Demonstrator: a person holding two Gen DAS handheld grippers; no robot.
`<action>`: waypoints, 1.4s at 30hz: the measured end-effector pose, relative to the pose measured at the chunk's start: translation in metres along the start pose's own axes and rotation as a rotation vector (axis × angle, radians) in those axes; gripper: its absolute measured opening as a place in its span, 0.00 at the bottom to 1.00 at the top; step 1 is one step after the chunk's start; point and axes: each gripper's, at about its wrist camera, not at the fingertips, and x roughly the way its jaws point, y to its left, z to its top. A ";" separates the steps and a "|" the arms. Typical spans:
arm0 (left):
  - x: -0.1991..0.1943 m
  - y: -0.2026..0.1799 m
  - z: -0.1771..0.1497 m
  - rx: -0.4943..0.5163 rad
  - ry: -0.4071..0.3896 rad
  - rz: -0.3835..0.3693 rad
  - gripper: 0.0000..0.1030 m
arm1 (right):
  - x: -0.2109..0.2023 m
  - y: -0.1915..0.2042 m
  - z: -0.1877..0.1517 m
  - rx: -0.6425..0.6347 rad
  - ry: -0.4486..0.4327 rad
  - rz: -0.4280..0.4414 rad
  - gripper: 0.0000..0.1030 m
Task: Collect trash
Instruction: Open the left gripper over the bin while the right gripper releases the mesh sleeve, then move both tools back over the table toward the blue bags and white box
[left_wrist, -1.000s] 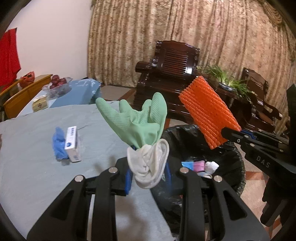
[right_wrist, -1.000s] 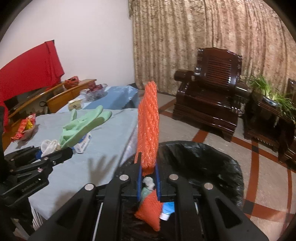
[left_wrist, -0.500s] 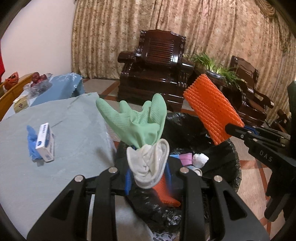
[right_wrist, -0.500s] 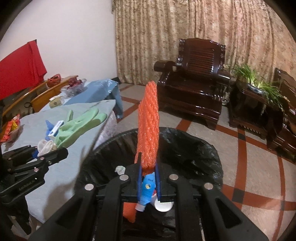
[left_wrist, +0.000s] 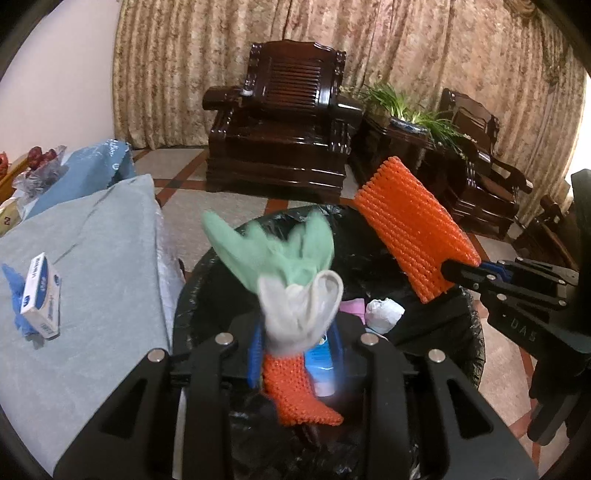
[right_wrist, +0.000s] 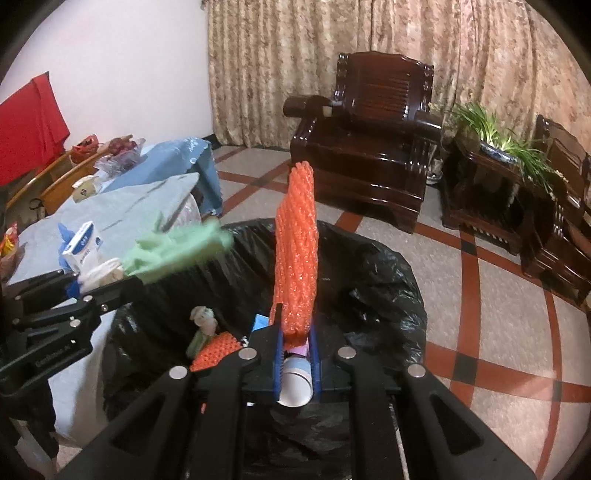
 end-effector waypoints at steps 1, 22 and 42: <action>0.001 0.000 0.000 0.000 0.001 -0.004 0.31 | 0.002 -0.002 -0.001 0.003 0.007 -0.003 0.16; -0.080 0.098 -0.023 -0.145 -0.093 0.221 0.88 | -0.012 0.040 0.008 -0.026 -0.064 0.055 0.94; -0.165 0.249 -0.062 -0.334 -0.143 0.497 0.89 | 0.023 0.186 0.040 -0.144 -0.103 0.240 0.94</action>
